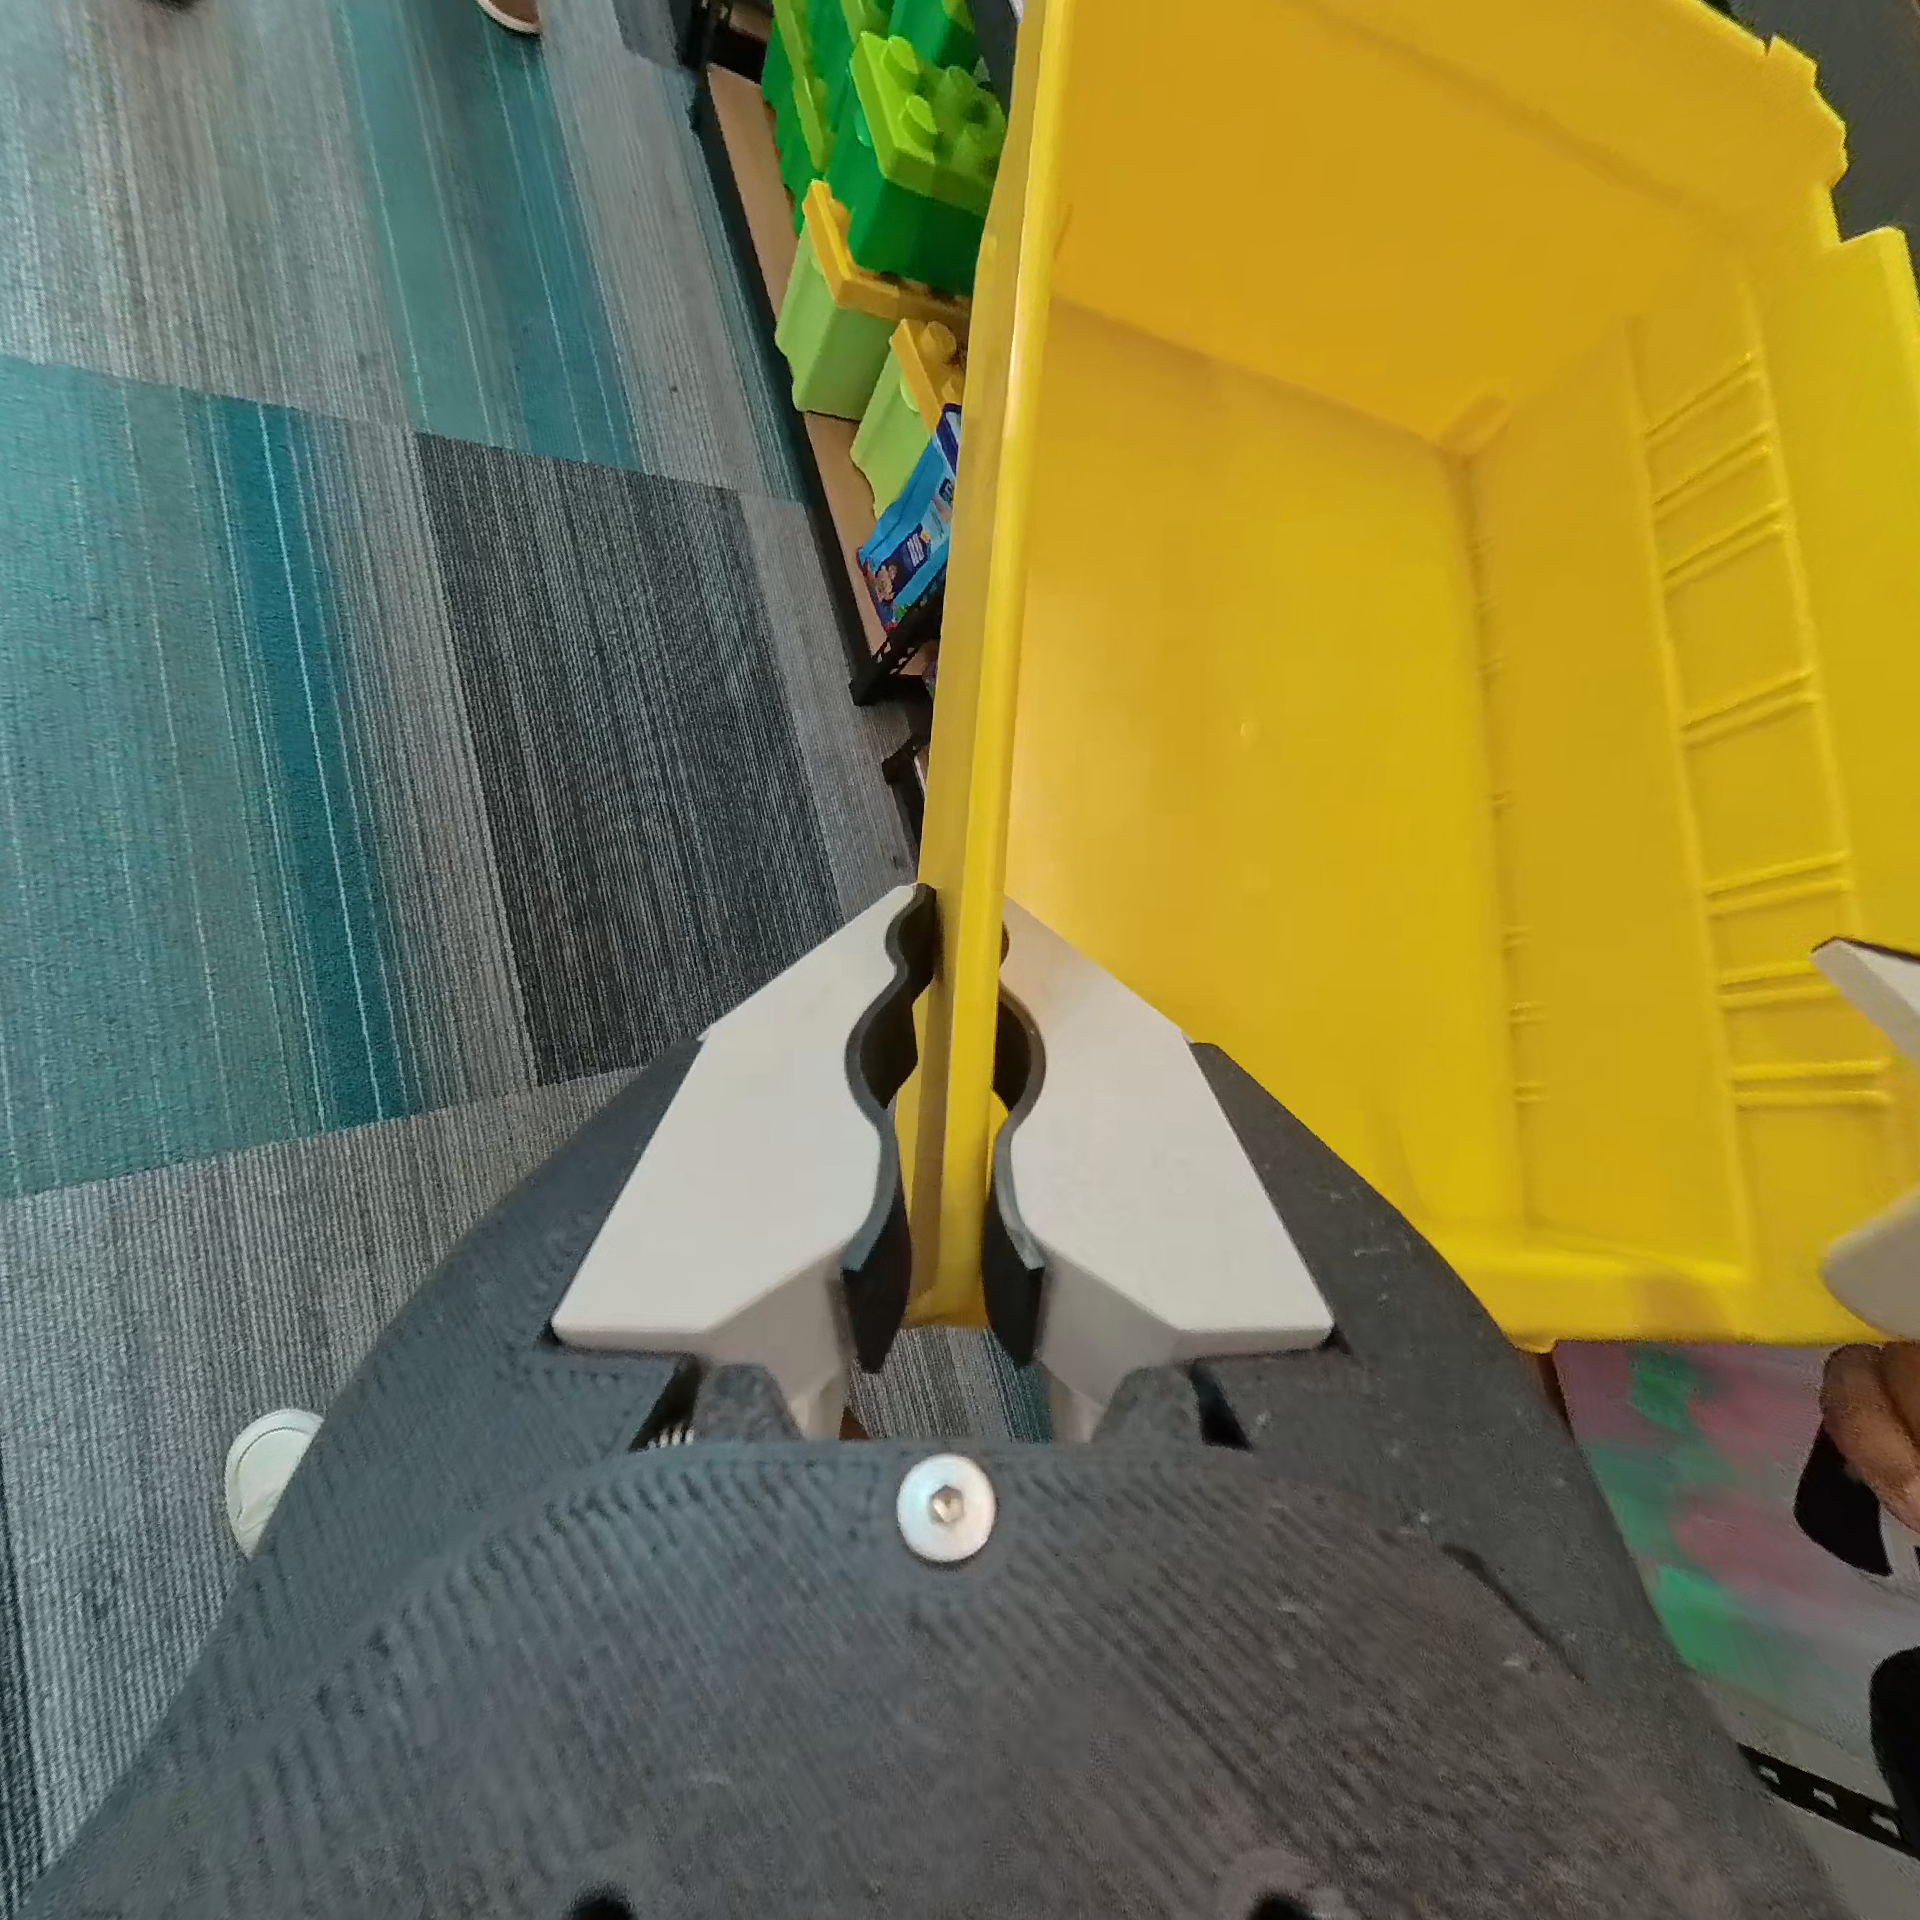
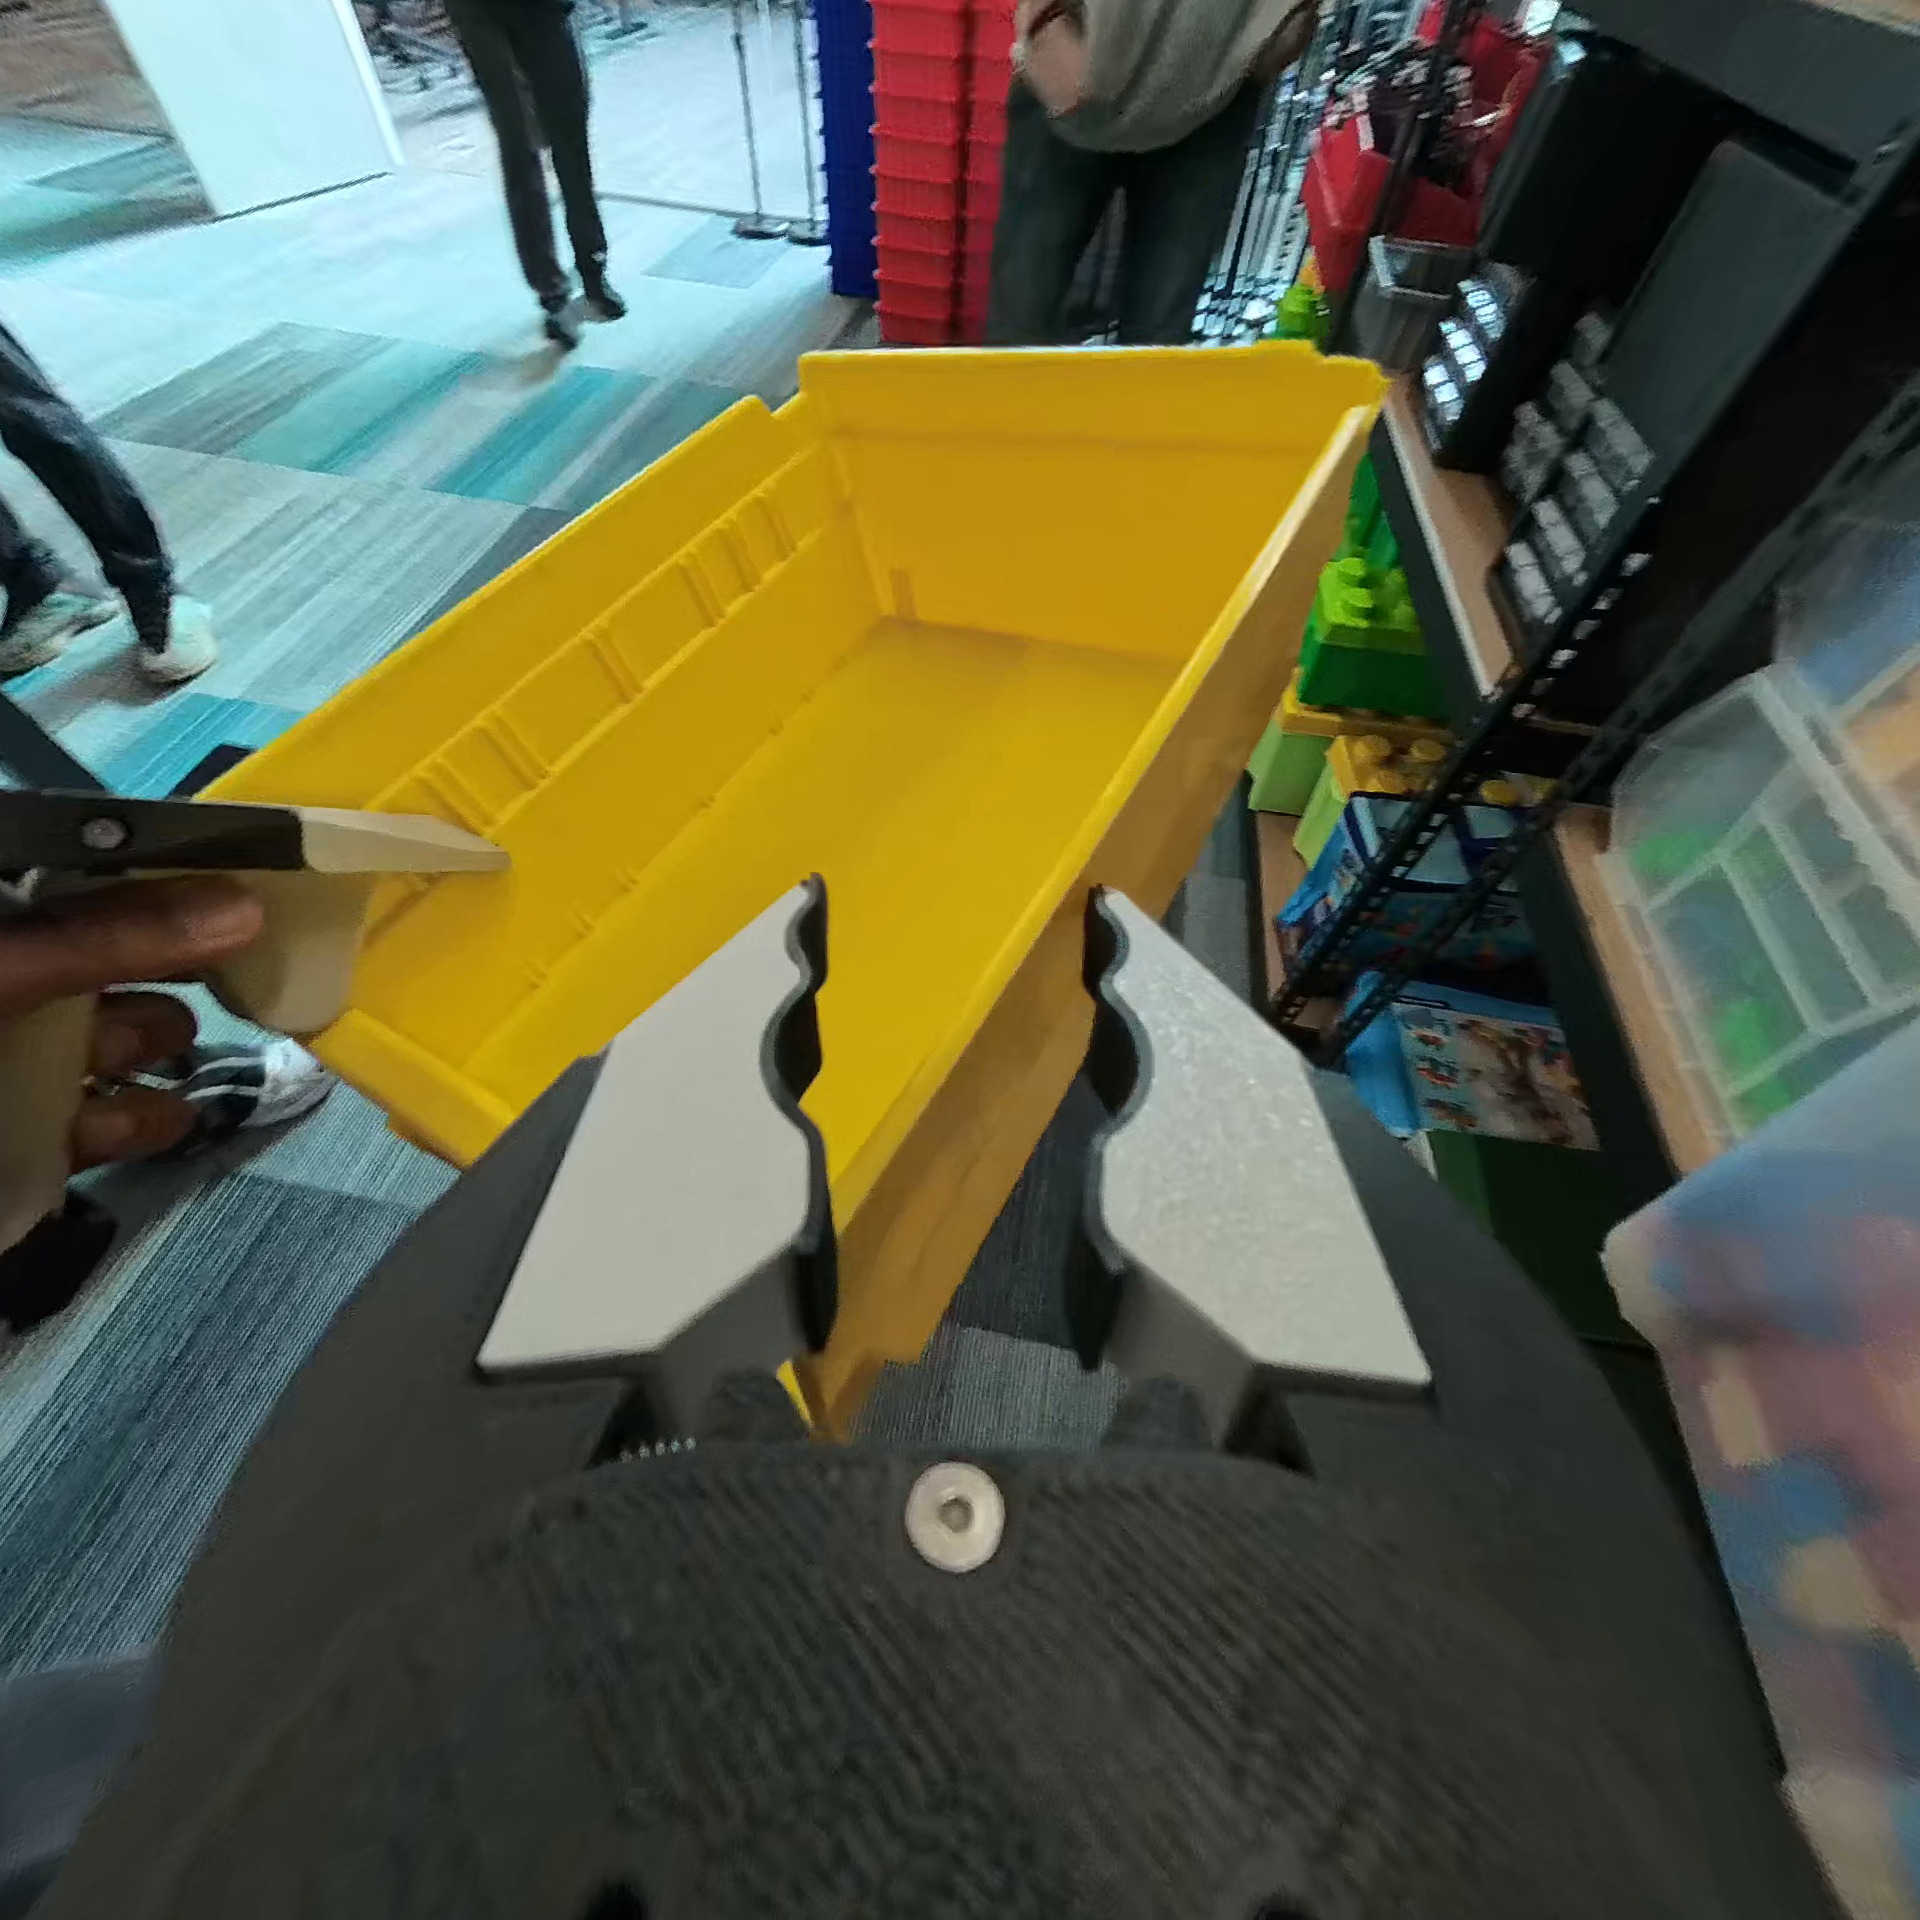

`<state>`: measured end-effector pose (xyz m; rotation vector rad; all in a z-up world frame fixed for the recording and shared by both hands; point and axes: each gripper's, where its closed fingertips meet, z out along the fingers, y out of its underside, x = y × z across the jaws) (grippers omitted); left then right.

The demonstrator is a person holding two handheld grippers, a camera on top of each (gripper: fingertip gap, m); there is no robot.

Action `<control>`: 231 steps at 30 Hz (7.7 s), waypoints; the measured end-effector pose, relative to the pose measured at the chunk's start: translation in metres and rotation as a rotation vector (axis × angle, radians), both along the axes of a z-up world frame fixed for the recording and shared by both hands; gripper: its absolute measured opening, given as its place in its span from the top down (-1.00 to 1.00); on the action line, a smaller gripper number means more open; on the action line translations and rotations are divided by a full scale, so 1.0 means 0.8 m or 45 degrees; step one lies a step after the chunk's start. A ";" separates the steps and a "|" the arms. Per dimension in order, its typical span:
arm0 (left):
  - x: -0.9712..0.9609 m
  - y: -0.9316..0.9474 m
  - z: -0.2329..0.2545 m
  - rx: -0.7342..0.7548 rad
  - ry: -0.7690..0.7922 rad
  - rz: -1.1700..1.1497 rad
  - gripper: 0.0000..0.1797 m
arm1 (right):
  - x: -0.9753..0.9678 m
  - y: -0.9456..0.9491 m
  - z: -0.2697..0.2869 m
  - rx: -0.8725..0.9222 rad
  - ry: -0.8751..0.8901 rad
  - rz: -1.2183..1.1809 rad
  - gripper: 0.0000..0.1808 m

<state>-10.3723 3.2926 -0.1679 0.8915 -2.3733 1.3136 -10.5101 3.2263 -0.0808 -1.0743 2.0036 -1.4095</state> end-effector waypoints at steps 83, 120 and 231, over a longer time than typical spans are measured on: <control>0.174 0.115 -0.060 0.119 0.091 0.004 1.00 | 0.116 0.111 -0.017 0.216 -0.034 0.131 0.34; 0.255 0.207 -0.089 0.150 0.131 0.149 1.00 | 0.210 0.193 -0.039 0.346 0.065 0.306 0.19; 0.194 -0.567 -0.011 0.025 -0.052 -0.094 1.00 | 0.111 -0.512 -0.045 0.432 -0.072 -0.024 -0.10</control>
